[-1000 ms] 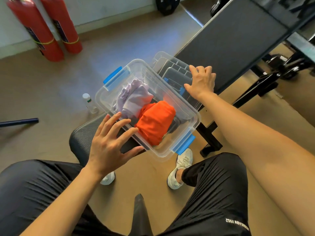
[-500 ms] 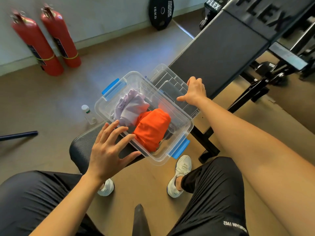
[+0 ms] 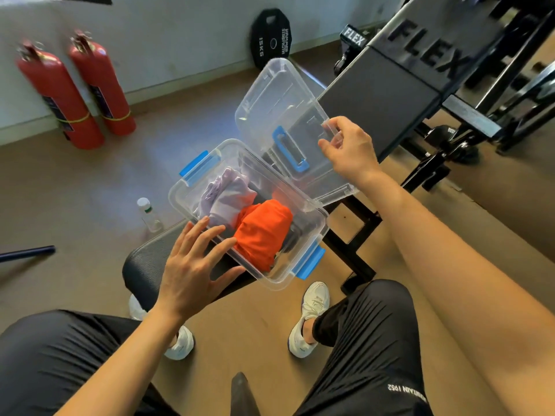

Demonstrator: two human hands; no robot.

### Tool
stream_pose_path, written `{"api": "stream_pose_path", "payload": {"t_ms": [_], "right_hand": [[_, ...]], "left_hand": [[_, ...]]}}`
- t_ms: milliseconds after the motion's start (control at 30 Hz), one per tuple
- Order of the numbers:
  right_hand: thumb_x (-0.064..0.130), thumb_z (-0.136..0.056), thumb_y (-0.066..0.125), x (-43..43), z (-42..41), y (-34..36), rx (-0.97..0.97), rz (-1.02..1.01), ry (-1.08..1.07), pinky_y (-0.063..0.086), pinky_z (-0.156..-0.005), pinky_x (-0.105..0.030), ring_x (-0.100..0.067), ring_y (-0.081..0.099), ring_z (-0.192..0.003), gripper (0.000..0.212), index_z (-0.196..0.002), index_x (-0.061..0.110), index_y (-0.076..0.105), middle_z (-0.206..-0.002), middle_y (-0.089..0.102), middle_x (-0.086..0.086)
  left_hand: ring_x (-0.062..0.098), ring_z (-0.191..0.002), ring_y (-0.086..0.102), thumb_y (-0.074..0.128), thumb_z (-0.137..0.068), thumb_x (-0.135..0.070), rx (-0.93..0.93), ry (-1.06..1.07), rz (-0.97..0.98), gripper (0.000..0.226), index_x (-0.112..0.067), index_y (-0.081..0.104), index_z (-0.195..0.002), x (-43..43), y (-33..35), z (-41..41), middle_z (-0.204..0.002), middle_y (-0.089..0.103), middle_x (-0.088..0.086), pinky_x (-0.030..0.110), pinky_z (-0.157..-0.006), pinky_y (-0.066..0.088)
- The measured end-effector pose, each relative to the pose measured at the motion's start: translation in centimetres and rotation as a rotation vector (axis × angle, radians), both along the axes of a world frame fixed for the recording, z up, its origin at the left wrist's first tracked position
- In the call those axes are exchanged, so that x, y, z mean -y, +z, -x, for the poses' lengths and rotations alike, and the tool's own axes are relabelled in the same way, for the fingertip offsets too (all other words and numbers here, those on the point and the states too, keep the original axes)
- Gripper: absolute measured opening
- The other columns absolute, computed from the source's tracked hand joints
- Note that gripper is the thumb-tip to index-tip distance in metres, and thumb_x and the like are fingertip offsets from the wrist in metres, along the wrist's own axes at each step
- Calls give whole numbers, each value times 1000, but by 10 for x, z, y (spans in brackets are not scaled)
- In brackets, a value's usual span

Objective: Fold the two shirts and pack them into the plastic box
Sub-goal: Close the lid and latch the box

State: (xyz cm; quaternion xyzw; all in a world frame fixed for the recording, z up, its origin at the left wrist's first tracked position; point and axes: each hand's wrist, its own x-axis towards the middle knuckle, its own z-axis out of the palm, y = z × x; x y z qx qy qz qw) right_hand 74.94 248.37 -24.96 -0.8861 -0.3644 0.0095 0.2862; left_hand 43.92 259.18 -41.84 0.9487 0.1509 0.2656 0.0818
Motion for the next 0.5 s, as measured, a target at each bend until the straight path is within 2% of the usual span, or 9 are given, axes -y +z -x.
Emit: {"api": "stream_pose_path", "payload": {"t_ms": [100,167,233,333,433,500], "right_hand": [[31,-101,57,13,40,10,13,-2,117,52,-82,-28,-9,53,-83,33,-132,19,58,-104,53,-5],[29,-99,60,23,66,6,39,31,196,52,-79,-31,-4,50,-77,35,-132,20,59,-100,51,-3],[30,-94,67,30,89,-7,78,87,239,52,-77,-36,-12,52,-81,40,-132,20,60,-98,50,-3],[33,-89,73,35,117,-33,164,175,248,53,-82,-44,-25,56,-96,48,-133,20,60,-102,54,-6],[29,-87,75,35,138,-55,209,217,270,55,-80,-47,-27,58,-95,48,-132,17,60,-101,57,-7],[29,-87,76,33,145,-67,171,208,270,56,-79,-46,-28,59,-93,48,-131,18,60,-101,57,-8]], "left_hand": [[38,-143,44,58,-92,-63,-10,2,-5,59,-19,69,-129,-1,-2,0,-142,60,16,58,-120,31],[37,-144,42,57,-93,-63,-21,7,-9,59,-19,68,-131,-1,-4,1,-144,58,16,56,-121,30],[37,-145,42,58,-93,-62,-21,10,-6,60,-19,66,-133,-1,-4,1,-146,57,16,55,-121,31],[36,-146,40,59,-94,-59,-17,10,6,59,-18,63,-136,-1,-5,1,-149,54,16,55,-119,35],[36,-150,34,64,-94,-49,-1,7,24,57,-18,59,-142,0,-4,0,-155,47,16,56,-117,37],[36,-151,32,66,-94,-41,44,17,61,59,-17,54,-146,2,-3,1,-158,41,16,54,-118,36]]}}
